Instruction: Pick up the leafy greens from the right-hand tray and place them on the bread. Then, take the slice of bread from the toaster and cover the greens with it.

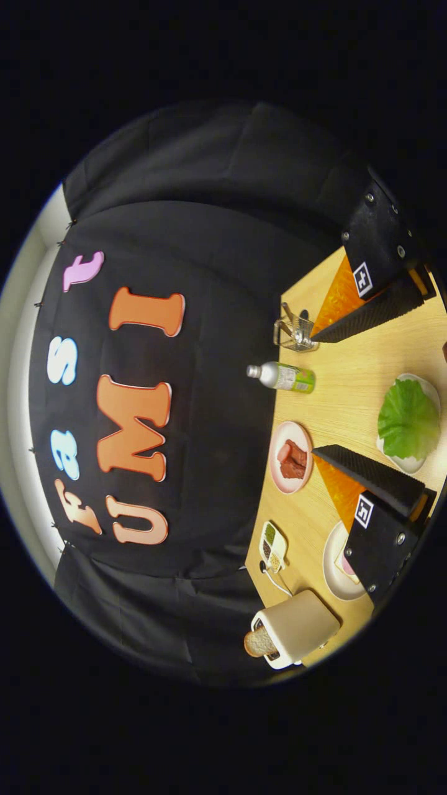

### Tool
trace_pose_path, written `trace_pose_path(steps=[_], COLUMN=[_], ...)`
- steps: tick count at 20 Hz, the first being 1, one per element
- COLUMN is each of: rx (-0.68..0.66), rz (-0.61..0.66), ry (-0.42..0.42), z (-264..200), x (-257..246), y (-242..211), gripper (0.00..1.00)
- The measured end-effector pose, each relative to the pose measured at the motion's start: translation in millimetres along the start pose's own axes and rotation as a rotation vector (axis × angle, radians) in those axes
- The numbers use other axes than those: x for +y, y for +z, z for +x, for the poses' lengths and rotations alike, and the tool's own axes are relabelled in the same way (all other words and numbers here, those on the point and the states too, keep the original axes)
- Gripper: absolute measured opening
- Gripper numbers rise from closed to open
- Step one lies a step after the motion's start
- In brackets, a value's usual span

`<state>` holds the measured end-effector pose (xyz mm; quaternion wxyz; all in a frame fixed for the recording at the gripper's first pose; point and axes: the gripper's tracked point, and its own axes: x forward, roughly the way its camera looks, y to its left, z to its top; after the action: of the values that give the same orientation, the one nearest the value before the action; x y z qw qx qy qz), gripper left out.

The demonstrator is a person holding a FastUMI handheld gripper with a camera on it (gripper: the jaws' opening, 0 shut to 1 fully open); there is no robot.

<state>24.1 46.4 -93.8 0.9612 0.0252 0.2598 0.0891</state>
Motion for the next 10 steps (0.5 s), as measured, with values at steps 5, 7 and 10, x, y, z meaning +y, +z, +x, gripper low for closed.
trace_pose_path(steps=[5,7,10], rx=[0.201,0.275,0.397], rz=[0.064,0.076,0.096], ry=[0.055,0.06,0.06], z=[15.6,19.9,22.6], x=[10.7,13.1,14.8], y=[-38.3,-53.5,-79.1], gripper=[0.99,0.99,0.99])
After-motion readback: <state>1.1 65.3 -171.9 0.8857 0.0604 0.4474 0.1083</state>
